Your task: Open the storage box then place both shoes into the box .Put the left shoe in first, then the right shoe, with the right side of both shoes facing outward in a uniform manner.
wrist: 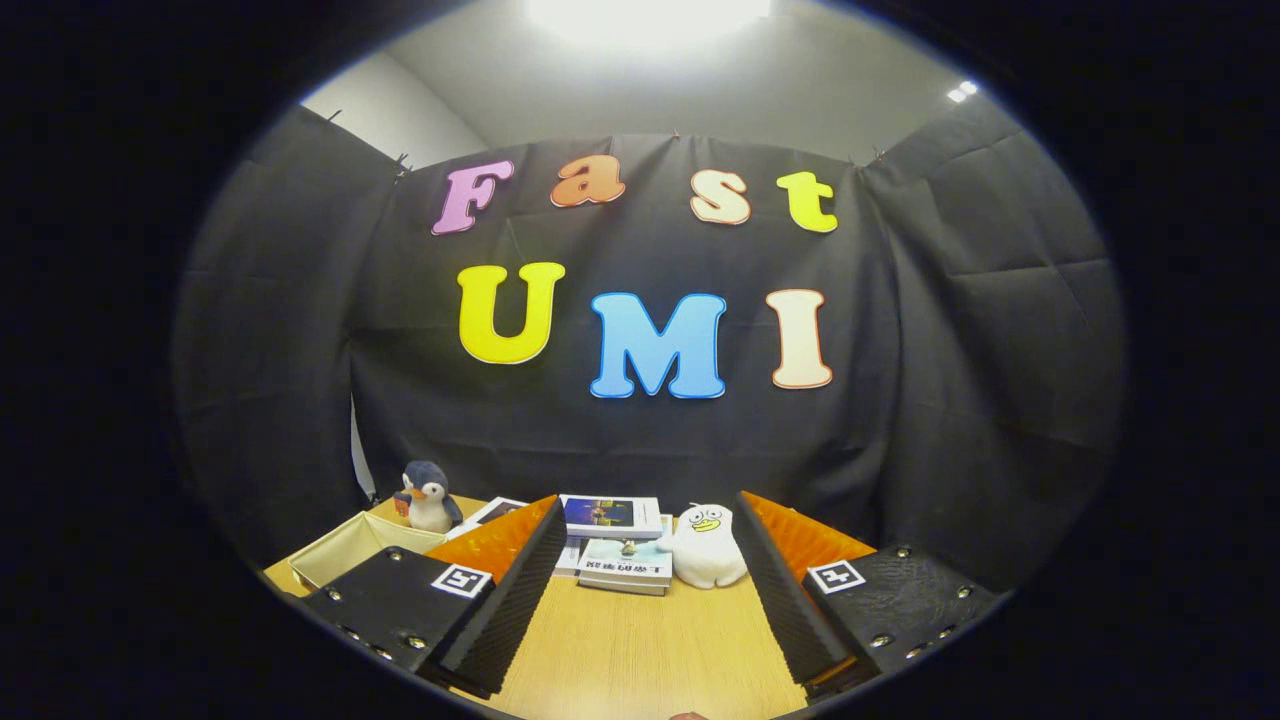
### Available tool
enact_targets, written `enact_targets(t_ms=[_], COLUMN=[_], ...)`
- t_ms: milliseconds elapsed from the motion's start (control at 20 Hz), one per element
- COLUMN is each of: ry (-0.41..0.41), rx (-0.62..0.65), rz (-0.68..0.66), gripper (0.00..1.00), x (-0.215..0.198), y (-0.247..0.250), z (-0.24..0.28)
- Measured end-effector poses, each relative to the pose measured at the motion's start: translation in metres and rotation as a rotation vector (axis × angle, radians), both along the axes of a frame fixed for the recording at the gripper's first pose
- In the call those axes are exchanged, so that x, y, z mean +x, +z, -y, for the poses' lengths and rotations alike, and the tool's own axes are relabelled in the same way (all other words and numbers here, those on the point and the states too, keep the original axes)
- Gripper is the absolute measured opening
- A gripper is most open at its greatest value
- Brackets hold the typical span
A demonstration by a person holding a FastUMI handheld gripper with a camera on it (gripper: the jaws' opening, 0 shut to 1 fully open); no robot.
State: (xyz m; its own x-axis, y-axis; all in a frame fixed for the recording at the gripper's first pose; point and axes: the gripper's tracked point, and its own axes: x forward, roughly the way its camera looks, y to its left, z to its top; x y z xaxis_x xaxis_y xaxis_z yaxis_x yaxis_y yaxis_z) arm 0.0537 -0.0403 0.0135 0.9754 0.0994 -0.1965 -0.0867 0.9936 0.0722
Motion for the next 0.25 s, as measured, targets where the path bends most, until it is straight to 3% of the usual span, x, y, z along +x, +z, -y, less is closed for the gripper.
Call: enact_targets(t_ms=[250], ry=[0.008], rx=[0.032], rz=[0.037], gripper=[0.99], x=[-0.0030], y=[0.0075], z=[-0.0006])
